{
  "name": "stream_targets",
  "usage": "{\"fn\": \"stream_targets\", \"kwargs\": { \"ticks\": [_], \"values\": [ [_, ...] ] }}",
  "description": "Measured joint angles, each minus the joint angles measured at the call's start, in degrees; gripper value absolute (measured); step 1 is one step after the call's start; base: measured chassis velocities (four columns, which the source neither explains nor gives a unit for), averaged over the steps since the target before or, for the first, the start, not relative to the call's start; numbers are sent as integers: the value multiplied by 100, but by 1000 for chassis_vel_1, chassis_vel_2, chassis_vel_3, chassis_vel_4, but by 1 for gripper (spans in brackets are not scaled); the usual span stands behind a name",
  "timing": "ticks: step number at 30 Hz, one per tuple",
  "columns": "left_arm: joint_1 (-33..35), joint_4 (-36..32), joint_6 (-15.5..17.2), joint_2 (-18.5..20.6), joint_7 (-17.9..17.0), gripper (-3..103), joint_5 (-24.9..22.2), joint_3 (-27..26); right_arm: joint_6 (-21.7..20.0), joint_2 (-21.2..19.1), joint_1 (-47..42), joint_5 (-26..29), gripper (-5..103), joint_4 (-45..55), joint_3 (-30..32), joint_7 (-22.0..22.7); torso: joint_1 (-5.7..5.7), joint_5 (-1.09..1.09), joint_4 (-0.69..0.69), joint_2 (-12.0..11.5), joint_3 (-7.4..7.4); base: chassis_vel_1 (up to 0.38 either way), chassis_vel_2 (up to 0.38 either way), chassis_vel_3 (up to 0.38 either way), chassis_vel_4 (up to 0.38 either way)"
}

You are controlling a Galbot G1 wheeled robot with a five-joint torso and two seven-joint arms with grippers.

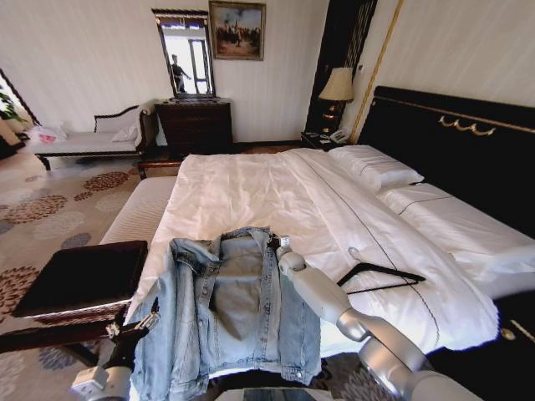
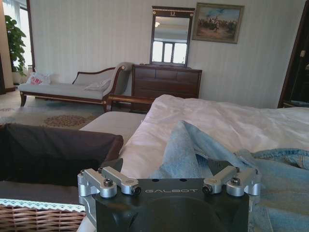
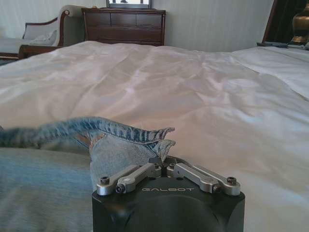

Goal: Pick up the clothes from the bed and hang them on the clothes hanger.

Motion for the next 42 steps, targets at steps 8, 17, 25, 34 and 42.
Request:
{"fn": "stream_targets", "kwargs": {
  "ticks": [8, 17, 25, 34, 42],
  "values": [
    [-54, -44, 60, 47, -11, 100, 124, 88, 74, 42, 58, -124, -2, -215, -23, -24, 1, -1, 0, 0, 0, 0, 0, 0, 0],
    [-19, -124, 71, 0, -19, 100, 259, 164, 48, -3, 40, -134, 30, -53, -42, 19, 1, 0, 0, 0, 0, 0, 0, 0, 0],
    [2, -178, 71, -4, -22, 100, 264, 160, 36, -380, -56, -94, 59, 538, -31, 117, 1, 1, 1, 0, 0, 0, 0, 0, 0],
    [-639, -144, 716, 569, -367, 100, 111, 745, -108, -1523, -615, 332, 96, 2442, 246, 257, 1, -1, -2, 1, 0, 0, 0, 0, 0],
    [-1370, 334, 1225, 1116, -735, 100, -270, 1247, -134, -1207, -660, 434, 100, 2639, -24, 187, 2, 3, 10, 0, 0, 0, 0, 0, 0]
  ]
}}
